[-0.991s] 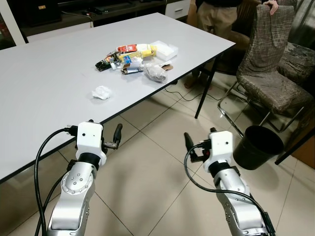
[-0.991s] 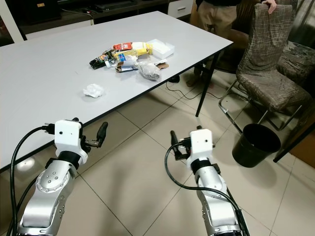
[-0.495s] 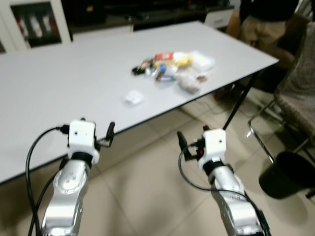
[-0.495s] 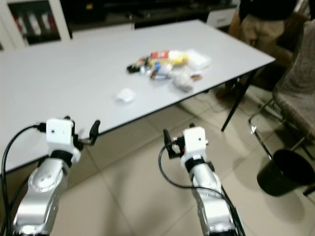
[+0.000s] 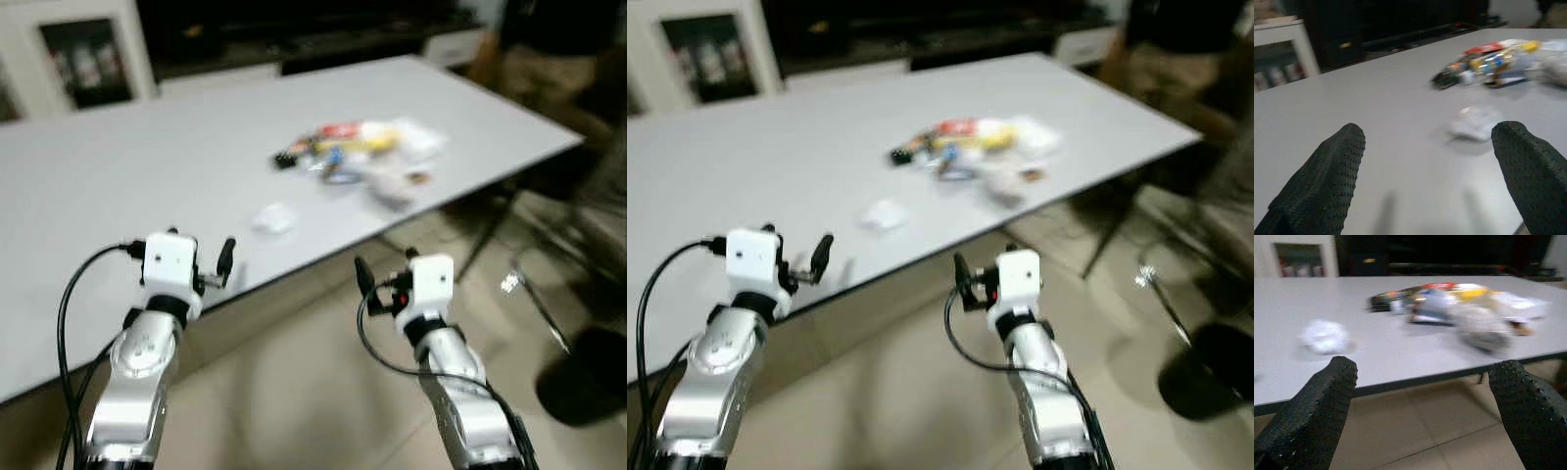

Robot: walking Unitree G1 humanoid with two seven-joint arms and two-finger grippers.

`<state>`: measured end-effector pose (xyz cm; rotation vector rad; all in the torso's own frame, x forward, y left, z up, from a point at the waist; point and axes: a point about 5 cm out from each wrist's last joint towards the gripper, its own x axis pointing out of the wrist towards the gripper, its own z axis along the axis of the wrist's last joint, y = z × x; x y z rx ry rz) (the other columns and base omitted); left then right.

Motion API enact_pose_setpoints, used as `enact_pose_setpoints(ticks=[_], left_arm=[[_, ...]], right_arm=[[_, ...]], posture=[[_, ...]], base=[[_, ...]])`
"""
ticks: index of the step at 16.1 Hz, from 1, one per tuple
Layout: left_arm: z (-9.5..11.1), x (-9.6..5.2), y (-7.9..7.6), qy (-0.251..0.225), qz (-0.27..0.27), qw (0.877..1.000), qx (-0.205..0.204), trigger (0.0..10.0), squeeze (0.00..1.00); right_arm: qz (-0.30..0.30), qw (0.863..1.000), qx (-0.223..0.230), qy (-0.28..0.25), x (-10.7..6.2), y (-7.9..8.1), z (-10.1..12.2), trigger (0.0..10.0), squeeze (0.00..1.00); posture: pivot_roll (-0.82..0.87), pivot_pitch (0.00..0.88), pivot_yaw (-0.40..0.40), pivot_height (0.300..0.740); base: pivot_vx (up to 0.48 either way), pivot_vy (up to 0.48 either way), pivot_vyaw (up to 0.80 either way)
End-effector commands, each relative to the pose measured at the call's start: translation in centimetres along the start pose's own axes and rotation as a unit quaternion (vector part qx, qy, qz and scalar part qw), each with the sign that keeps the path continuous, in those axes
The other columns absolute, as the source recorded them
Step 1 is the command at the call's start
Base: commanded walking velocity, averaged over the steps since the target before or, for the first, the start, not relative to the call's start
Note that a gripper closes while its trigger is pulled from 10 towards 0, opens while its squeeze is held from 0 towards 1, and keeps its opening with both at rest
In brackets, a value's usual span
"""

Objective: Picking trash to rubbish bin

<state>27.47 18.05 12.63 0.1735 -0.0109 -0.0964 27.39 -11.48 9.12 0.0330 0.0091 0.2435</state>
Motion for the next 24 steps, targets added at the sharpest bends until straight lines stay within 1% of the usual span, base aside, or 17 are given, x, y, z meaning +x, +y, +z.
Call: enact_pose_setpoints(ticks=[1,5,7,8,9,10,11,12,13,14,15,16,19,20,22,23,24], left_arm=[[0.2,0.3,-1.2,-0.006,-0.028,1.0,-0.003,10.0,0.0],[0.1,0.5,-1.3,-0.004,-0.022,1.0,-0.01,10.0,0.0],[-0.2,0.6,-1.5,0.006,-0.021,0.999,-0.028,10.0,0.0],[-0.4,0.8,-1.7,0.014,-0.033,0.999,-0.039,10.0,0.0],[-0.1,0.9,-1.6,-0.002,-0.037,0.998,-0.054,10.0,1.0],[0.0,1.1,-1.6,-0.003,-0.043,0.997,-0.061,10.0,1.0],[-0.2,1.4,-1.7,0.009,-0.053,0.997,-0.061,10.0,1.0],[-0.8,1.9,-1.8,0.034,-0.064,0.996,-0.058,10.0,1.0],[-1.4,2.8,-1.9,0.051,-0.068,0.995,-0.051,10.0,1.0],[-1.7,4.3,-1.5,0.059,-0.059,0.996,-0.043,10.0,1.0],[-1.8,5.2,-1.3,0.059,-0.052,0.996,-0.042,10.0,1.0],[-1.8,5.6,-1.2,0.059,-0.051,0.996,-0.043,10.0,1.0],[-1.3,8.1,-1.1,0.061,-0.047,0.995,-0.055,10.0,1.0],[-1.5,8.5,-1.1,0.07,-0.044,0.994,-0.065,10.0,1.0],[-2.0,9.2,-1.4,0.089,-0.052,0.992,-0.068,10.0,1.0],[-2.3,9.2,-1.5,0.101,-0.05,0.992,-0.047,10.0,1.0],[-2.6,9.5,-0.9,0.115,-0.03,0.993,-0.015,10.0,1.0]], right_arm=[[-0.025,1.0,0.0,0.01,-0.5,-1.4,-0.3,10.0,0.0],[-0.019,1.0,-0.007,0.011,-0.4,-1.3,-0.3,10.0,0.0],[-0.01,1.0,-0.007,0.012,-0.3,-1.2,-0.2,10.0,0.0],[-0.009,1.0,-0.008,0.012,-0.2,-1.2,-0.2,10.0,0.0],[-0.009,1.0,-0.008,0.013,-0.2,-1.3,-0.3,10.0,0.0],[-0.008,1.0,-0.008,0.016,-0.2,-1.2,-0.4,10.0,0.0],[-0.006,1.0,-0.008,0.017,-0.1,-1.1,-0.3,10.0,0.0],[-0.003,1.0,-0.008,0.018,-0.1,-1.0,-0.3,10.0,0.0],[-0.001,1.0,-0.007,0.019,0.0,-0.9,-0.3,10.0,0.0],[0.003,1.0,-0.009,0.02,0.1,-0.9,-0.3,10.0,0.0],[0.002,1.0,-0.009,0.02,0.1,-1.0,-0.3,10.0,0.0],[0.002,1.0,-0.01,0.02,0.1,-1.0,-0.3,10.0,0.0],[0.0,0.999,-0.02,0.025,0.2,-1.4,0.0,10.0,0.0],[0.003,0.999,-0.023,0.024,-0.1,-1.2,0.1,10.0,0.0],[0.003,0.999,-0.028,0.024,-0.3,-1.4,0.3,10.0,0.0],[0.003,0.999,-0.031,0.024,-0.6,-1.5,0.2,10.0,0.0],[0.004,0.999,-0.032,0.025,-0.8,-1.3,0.2,10.0,0.0]], posture=[[-0.04,0.0,-0.045,0.74],[-0.04,0.0,-0.05,0.74],[-0.04,0.0,-0.055,0.74],[-0.04,0.0,-0.059,0.74],[-0.04,0.0,-0.062,0.74],[-0.04,0.0,-0.063,0.74],[-0.04,0.0,-0.064,0.74],[-0.04,0.0,-0.067,0.74],[-0.04,0.0,-0.067,0.74],[-0.05,0.0,-0.066,0.74],[-0.05,0.0,-0.062,0.74],[-0.05,0.0,-0.062,0.74],[-0.1,0.0,-0.049,0.74],[-0.12,0.0,-0.039,0.74],[-0.15,0.0,-0.029,0.74],[-0.16,0.0,-0.019,0.74],[-0.17,0.0,-0.015,0.74]], base=[[0.349,0.0,-0.8],[0.346,0.0,0.0],[0.0,0.0,0.0],[0.0,0.0,0.0],[0.0,0.0,0.0],[0.0,0.0,0.0],[0.0,0.0,0.0],[0.0,0.0,0.0],[0.0,0.0,0.0],[0.0,0.0,0.0],[0.0,0.0,0.0],[0.0,0.0,0.0],[0.0,0.0,0.0],[0.0,0.0,0.0],[0.0,0.0,0.0],[0.0,0.0,0.0],[0.0,0.0,0.0]])
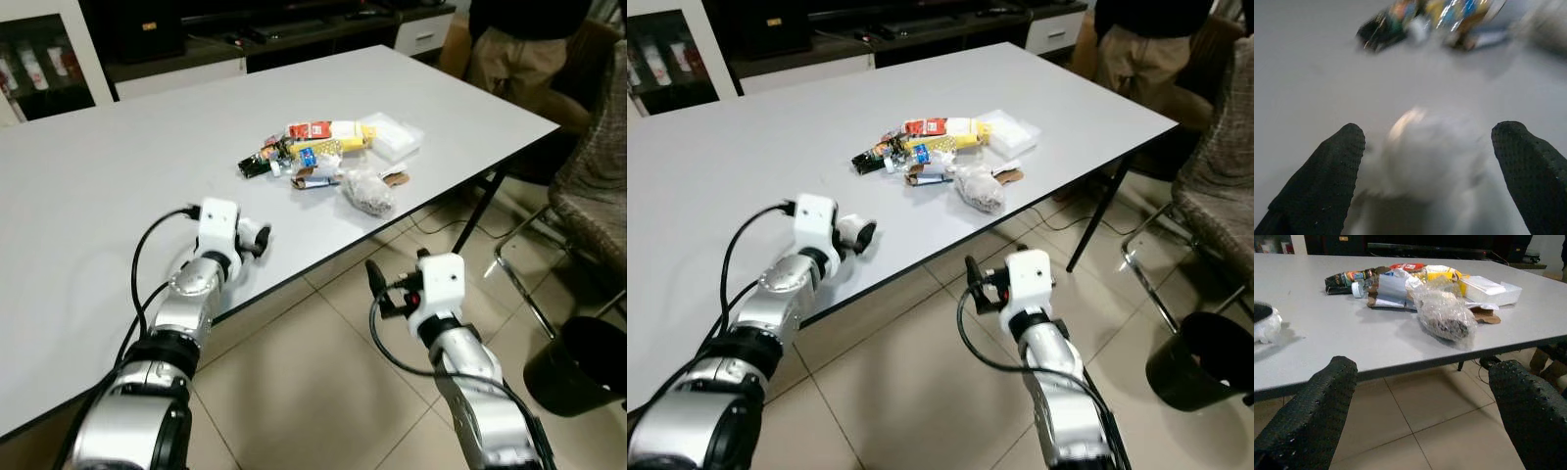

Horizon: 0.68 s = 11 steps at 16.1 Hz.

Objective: Picking trash to rubbish bin

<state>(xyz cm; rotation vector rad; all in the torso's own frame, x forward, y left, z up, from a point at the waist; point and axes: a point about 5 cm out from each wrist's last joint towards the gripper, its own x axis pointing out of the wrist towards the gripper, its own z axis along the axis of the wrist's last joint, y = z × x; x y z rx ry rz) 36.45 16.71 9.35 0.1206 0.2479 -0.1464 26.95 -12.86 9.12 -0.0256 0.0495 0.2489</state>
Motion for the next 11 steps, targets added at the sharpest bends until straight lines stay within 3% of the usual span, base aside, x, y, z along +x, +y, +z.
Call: enact_pose_setpoints(ticks=[1,2,3,4,7,11], left_arm=[[0.3,0.3,0.4,0.008,0.014,1.0,0.024,10.0,1.0],[0.1,0.3,0.5,0.016,0.016,0.999,0.032,10.0,1.0],[-0.1,0.3,0.6,0.026,0.017,0.999,0.039,10.0,0.91],[-0.5,0.3,0.7,0.035,0.018,0.998,0.044,10.0,0.0],[-0.8,0.3,0.1,0.033,-0.003,0.999,0.035,10.0,0.0],[-0.1,0.6,-0.4,0.012,-0.001,0.999,0.05,10.0,0.0]], right_arm=[[0.002,1.0,-0.004,0.003,-0.1,0.2,0.2,10.0,0.0],[0.009,1.0,0.002,0.009,-0.1,0.4,0.1,10.0,0.0],[0.035,0.999,0.014,0.02,-0.2,1.1,-0.1,10.0,0.0],[0.089,0.995,0.039,0.025,-0.5,2.4,0.1,10.0,0.0],[0.211,0.974,0.072,0.032,-1.5,4.6,0.6,10.0,0.0],[0.232,0.97,0.052,0.04,-2.1,4.8,0.6,10.0,0.0]], posture=[[-0.17,0.0,-0.014,0.74],[-0.17,0.0,-0.014,0.74],[-0.17,0.0,-0.013,0.74],[-0.17,0.0,-0.011,0.74],[-0.18,0.0,-0.01,0.74],[-0.2,0.0,-0.002,0.74]], base=[[0.0,0.0,0.0],[0.0,0.0,0.0],[0.0,0.0,0.0],[0.0,0.0,0.0],[0.0,0.0,0.0],[0.0,0.0,0.0]])
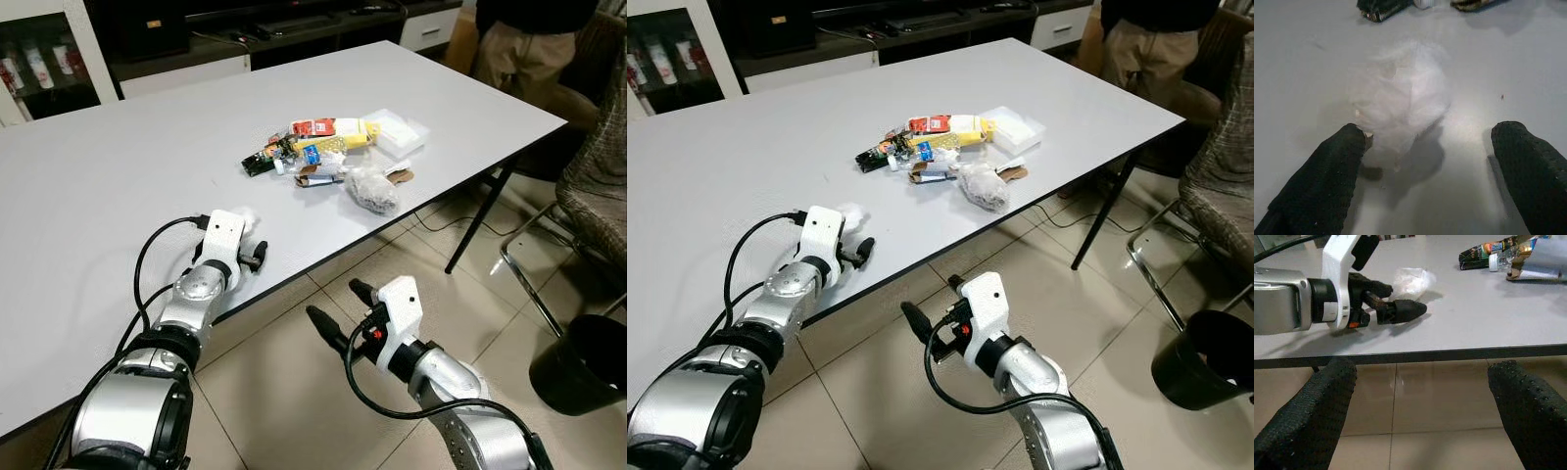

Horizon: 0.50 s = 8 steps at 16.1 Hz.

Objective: Picking trash to rubbish bin

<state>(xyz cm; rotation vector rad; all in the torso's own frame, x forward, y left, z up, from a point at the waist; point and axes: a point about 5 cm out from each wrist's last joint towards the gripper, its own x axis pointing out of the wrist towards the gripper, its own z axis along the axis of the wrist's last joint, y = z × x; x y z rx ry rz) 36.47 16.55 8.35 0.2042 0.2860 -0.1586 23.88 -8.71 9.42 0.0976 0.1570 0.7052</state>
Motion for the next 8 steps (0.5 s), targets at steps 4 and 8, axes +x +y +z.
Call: enact_pose_setpoints(ticks=[4,8], left_arm=[[1.1,0.4,0.2,-0.008,0.021,1.0,0.019,10.0,0.0],[1.0,0.4,0.4,0.0,0.043,0.998,0.037,10.0,0.0]], right_arm=[[0.003,1.0,-0.017,-0.001,-0.4,0.1,0.6,10.0,0.0],[-0.011,1.0,-0.014,-0.004,-1.4,0.4,0.9,10.0,0.0]], posture=[[-0.22,0.0,0.001,0.74],[-0.27,0.048,0.012,0.74]], base=[[0.0,0.0,0.0],[0.0,0.0,0.0]])
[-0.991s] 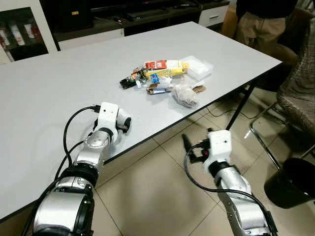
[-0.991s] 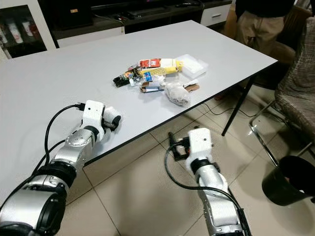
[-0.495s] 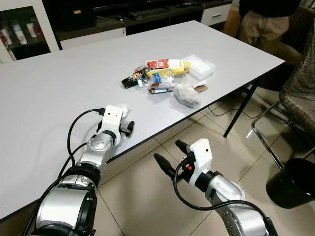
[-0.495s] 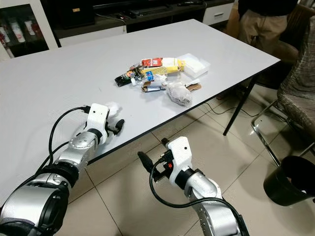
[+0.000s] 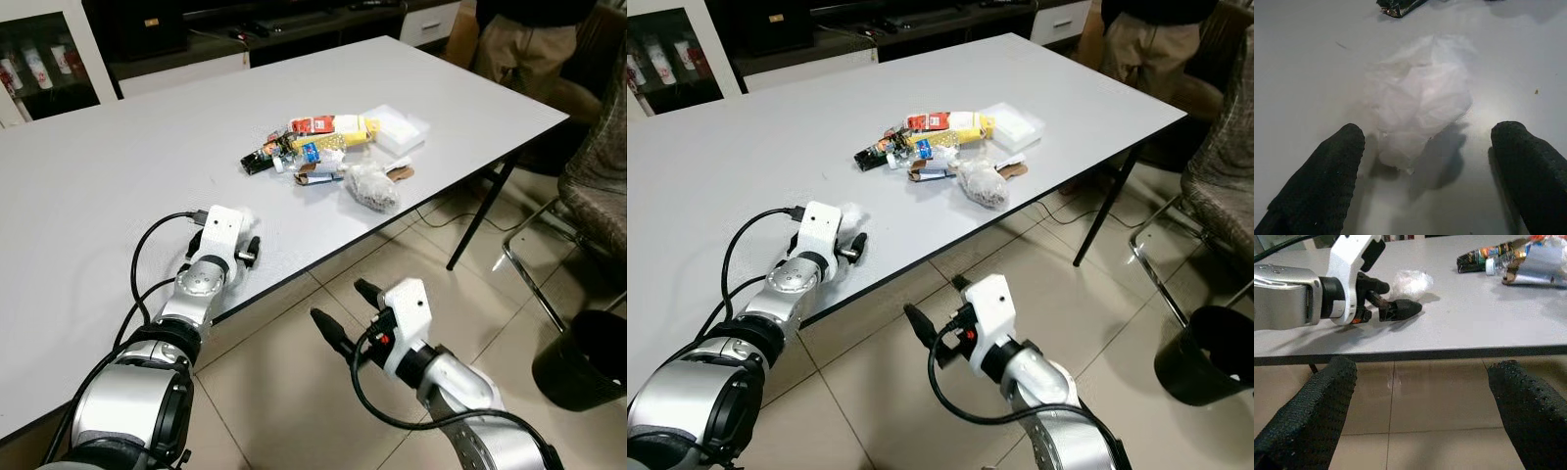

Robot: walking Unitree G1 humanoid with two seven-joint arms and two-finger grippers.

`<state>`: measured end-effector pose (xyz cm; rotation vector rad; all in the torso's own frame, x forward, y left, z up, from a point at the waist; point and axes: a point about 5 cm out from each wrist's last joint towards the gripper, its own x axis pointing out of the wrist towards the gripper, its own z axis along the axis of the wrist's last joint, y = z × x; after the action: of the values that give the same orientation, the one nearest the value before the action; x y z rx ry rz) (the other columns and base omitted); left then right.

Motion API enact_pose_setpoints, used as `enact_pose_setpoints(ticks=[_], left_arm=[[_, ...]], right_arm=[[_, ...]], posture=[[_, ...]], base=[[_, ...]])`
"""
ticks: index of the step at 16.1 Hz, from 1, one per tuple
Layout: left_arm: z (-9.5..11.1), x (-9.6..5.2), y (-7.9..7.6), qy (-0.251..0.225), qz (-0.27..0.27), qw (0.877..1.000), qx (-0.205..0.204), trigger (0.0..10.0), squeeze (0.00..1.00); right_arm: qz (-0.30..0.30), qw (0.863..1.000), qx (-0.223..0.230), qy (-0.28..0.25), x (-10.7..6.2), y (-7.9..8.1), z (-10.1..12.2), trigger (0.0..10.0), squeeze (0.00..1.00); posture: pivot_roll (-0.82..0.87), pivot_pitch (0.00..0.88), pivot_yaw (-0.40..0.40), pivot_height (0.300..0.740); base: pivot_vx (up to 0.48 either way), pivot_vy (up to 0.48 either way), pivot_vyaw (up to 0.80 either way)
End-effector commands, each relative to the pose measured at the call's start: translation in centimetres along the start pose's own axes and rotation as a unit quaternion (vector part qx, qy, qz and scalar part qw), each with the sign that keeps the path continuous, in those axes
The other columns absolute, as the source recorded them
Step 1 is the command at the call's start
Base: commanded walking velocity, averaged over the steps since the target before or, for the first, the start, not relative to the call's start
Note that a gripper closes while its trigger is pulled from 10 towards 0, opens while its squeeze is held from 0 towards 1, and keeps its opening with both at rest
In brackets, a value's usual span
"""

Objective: Picking trash to rubbish bin

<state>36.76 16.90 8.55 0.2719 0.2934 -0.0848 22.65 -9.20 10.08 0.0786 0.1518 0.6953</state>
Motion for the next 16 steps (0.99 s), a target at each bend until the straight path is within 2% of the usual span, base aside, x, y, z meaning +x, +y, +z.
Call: enact_pose_setpoints(ticks=[1,2,4,5,6,10,16], left_arm=[[0.9,0.2,0.0,-0.012,0.002,1.0,0.008,10.0,0.0],[1.0,0.2,-0.1,-0.013,0.002,1.0,0.007,10.0,0.0],[1.6,0.4,0.2,-0.025,0.013,1.0,0.0,5.4,0.0],[1.6,0.4,0.2,-0.025,0.013,1.0,0.0,5.4,0.0],[1.9,0.4,0.3,-0.032,0.013,0.999,-0.006,0.0,0.0],[2.3,0.5,0.5,-0.037,0.014,0.999,0.002,0.0,0.0],[1.7,0.4,0.6,-0.019,0.003,1.0,0.012,0.0,0.0]], right_arm=[[0.0,1.0,-0.001,-0.003,-0.3,0.3,0.4,10.0,0.0],[0.004,1.0,0.001,-0.001,-0.4,0.5,0.3,10.0,0.0],[0.045,0.999,0.01,-0.009,-0.6,2.2,0.7,10.0,0.0],[0.045,0.999,0.01,-0.009,-0.6,2.2,0.7,10.0,0.0],[0.046,0.999,0.011,-0.01,-0.7,2.3,0.7,10.0,0.0],[0.046,0.999,0.008,-0.009,-0.7,2.3,0.8,10.0,0.0],[0.044,0.999,0.003,-0.004,-0.6,2.1,0.7,10.0,0.0]], posture=[[-0.28,0.058,0.015,0.74],[-0.28,0.06,0.016,0.74],[-0.3,0.074,0.016,0.74],[-0.3,0.074,0.016,0.74],[-0.3,0.073,0.015,0.74],[-0.29,0.074,0.015,0.74],[-0.29,0.062,0.019,0.74]], base=[[0.0,0.0,0.0],[0.0,0.0,0.0],[0.0,0.0,0.0],[0.0,0.0,0.0],[0.0,0.0,0.0],[0.0,0.0,0.0],[0.0,0.0,0.0]])
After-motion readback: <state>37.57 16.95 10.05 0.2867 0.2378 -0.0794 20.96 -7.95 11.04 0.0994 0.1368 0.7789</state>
